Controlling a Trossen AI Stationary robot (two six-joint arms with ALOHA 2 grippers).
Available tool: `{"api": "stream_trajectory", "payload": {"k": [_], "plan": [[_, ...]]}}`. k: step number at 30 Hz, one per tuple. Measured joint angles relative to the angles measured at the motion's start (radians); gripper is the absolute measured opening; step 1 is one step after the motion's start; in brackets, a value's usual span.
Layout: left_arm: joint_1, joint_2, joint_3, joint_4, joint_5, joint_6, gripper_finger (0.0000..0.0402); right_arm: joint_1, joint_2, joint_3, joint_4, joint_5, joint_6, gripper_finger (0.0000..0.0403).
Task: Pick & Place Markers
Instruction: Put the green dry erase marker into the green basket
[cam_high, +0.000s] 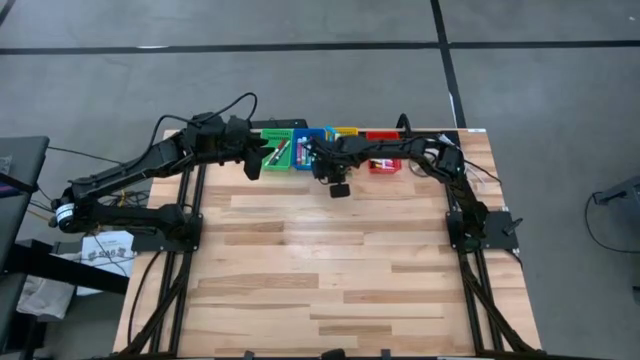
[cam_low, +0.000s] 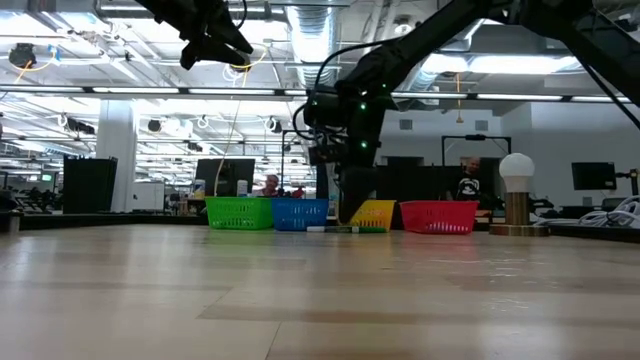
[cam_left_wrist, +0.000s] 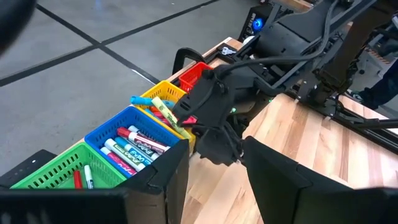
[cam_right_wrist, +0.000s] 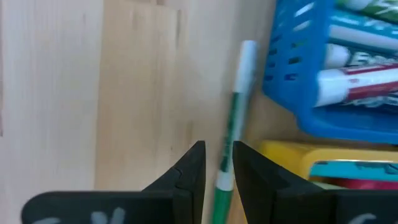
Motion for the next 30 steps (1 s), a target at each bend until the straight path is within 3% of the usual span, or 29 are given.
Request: {"api": "stream_trajectory", "payload": {"k": [11,19,30], "plan": [[0.0,0.0,0.0,0.0,0.0,0.0,0.0153,-0.002,0.0,-0.065,0.041,0.011,-0.033,0.0073],[0.0,0.0,0.0,0.0,0.0,0.0,0.0153,0.051,-0.007,-0.039,0.136,0.158,-0.049,0.0073],[0.0,0.0,0.0,0.0,0.0,-0.003,0.0153,0.053,0.036,-0.041,0.116,0.172,-0.056,0.0073]]}}
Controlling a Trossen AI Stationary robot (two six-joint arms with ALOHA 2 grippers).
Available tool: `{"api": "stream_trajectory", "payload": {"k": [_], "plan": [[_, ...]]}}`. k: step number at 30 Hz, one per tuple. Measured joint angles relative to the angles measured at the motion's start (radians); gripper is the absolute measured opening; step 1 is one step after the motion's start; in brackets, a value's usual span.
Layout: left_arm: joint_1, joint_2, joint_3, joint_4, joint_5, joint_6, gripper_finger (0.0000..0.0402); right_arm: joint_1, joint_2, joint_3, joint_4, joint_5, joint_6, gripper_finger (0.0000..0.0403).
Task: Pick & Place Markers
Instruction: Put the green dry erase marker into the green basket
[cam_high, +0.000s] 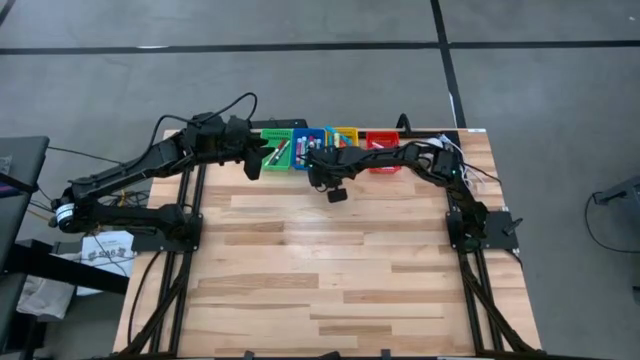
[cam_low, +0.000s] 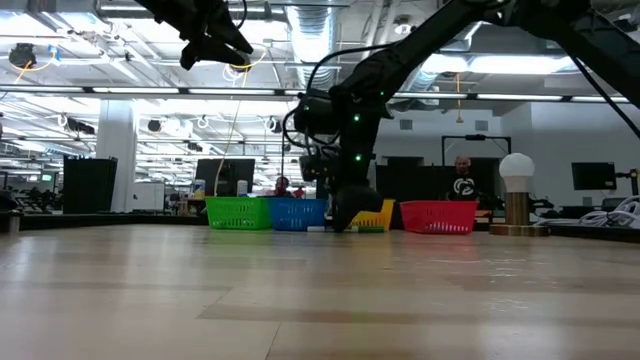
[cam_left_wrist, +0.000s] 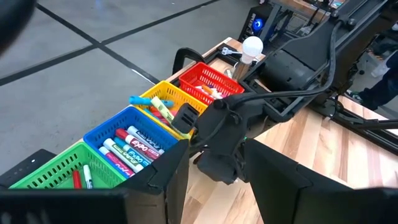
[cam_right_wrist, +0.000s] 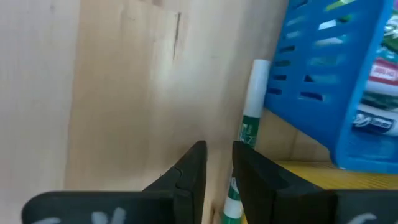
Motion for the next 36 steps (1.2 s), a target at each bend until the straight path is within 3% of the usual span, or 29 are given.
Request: {"api": "stream_trajectory", "payload": {"k": [9,15,19,36], "plan": [[0.0,0.0,0.0,0.0,0.0,0.0,0.0153,0.027,0.014,0.004,-0.016,-0.001,0.015,0.0073],[0.0,0.0,0.0,0.0,0.0,0.0,0.0153,0.07,0.023,0.027,-0.034,0.094,0.014,0.0073],[0.0,0.0,0.0,0.0,0.0,0.0,0.0153,0.076,0.025,0.068,-0.049,0.084,0.02,0.0072],[0.0,0.0,0.0,0.0,0.0,0.0,0.0153,-0.003,0.022,0.114,-0.098,0.056,0.047,0.0065]]}}
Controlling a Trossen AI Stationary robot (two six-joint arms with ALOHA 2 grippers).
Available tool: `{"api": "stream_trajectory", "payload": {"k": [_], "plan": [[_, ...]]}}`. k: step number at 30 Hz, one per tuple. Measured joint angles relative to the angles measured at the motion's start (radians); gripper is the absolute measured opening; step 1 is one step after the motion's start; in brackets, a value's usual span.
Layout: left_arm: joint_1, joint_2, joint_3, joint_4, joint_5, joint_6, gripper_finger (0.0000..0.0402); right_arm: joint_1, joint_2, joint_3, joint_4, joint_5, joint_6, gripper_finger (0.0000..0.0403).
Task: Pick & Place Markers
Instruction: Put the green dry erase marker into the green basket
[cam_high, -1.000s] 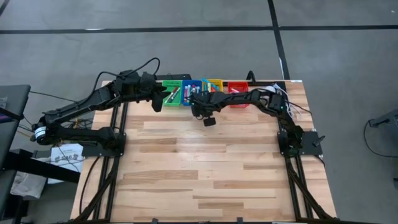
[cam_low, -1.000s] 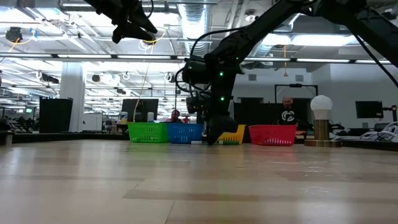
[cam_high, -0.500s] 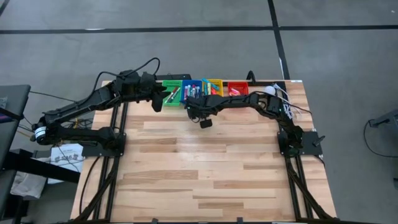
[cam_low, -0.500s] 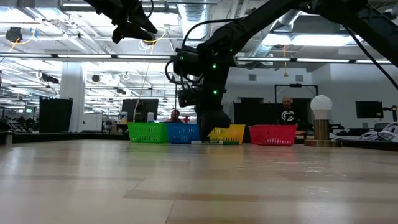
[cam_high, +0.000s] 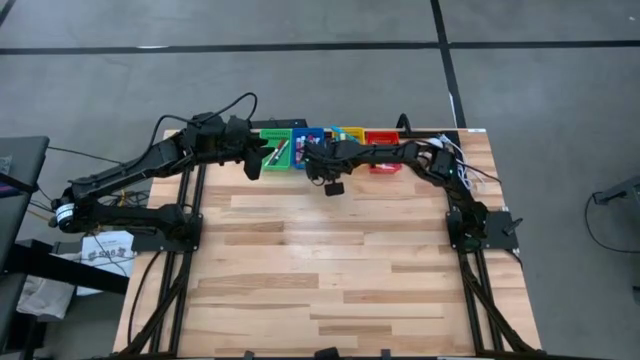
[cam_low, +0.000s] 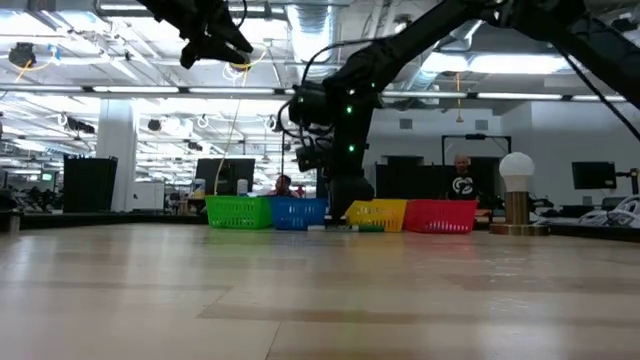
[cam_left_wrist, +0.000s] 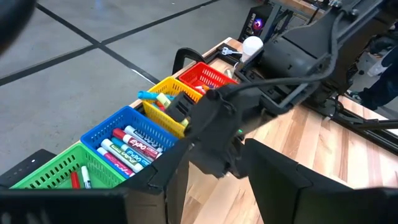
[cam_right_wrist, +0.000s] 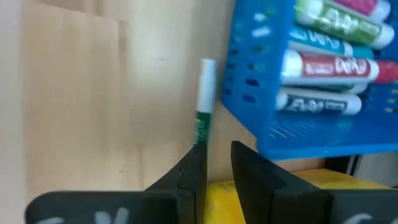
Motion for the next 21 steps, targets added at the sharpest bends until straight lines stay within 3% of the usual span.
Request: {"api": "stream_trajectory", "payload": {"k": [21], "plan": [[0.0,0.0,0.0,0.001,0.0,0.0,0.0153,-0.011,-0.002,0.001,-0.092,-0.073,-0.016,0.0065]]}}
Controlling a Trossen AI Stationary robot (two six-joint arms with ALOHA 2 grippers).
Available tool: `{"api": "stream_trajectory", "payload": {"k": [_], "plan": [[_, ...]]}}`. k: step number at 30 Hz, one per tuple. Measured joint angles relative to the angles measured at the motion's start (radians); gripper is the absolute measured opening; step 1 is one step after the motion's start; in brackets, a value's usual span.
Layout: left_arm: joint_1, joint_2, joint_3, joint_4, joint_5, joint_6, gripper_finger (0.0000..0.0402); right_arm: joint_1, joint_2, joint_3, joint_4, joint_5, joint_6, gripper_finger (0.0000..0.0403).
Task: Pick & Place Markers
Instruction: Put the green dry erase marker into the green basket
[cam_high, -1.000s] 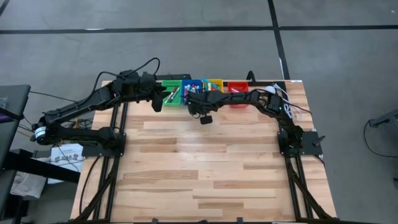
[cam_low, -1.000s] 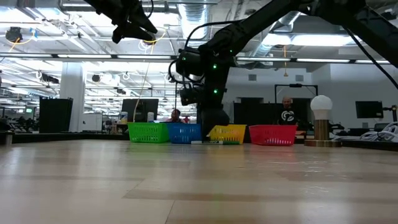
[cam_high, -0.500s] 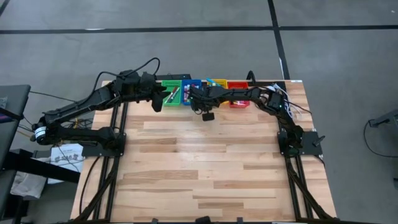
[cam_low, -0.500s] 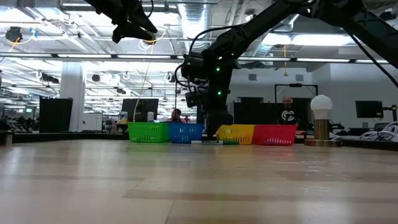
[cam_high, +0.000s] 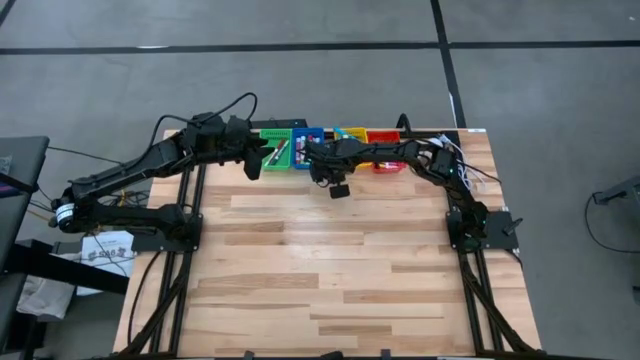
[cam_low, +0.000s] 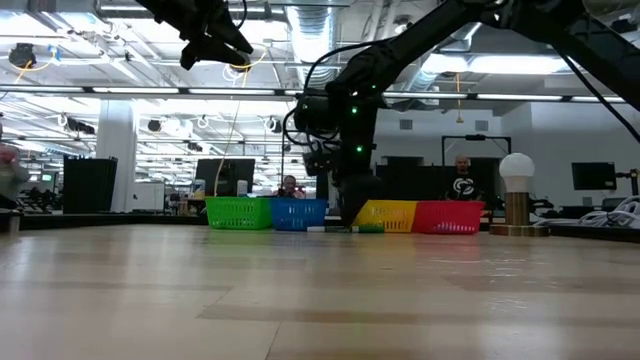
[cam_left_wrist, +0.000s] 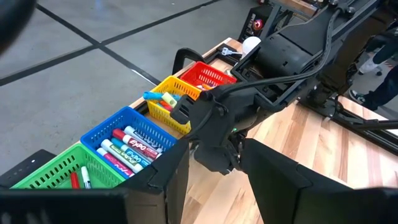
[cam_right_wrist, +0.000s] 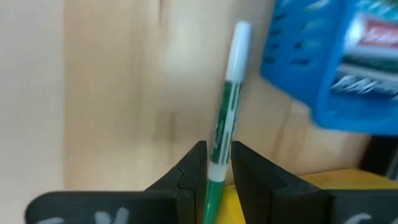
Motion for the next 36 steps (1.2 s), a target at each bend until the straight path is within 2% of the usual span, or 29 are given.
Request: {"api": "stream_trajectory", "payload": {"k": [3,10,23,36], "plan": [[0.0,0.0,0.0,0.001,0.0,0.0,0.0153,0.0,-0.001,0.001,-0.03,-0.028,0.051,0.0065],[0.0,0.0,0.0,0.003,0.0,0.0,0.0153,-0.016,-0.015,0.078,-0.087,-0.214,0.126,0.0065],[0.0,0.0,0.0,0.003,0.0,0.0,0.0153,-0.021,0.025,0.091,-0.057,-0.154,0.07,0.0065],[0.0,0.0,0.0,0.003,0.0,0.0,0.0153,-0.001,0.053,0.088,-0.122,-0.21,0.069,0.0065]]}}
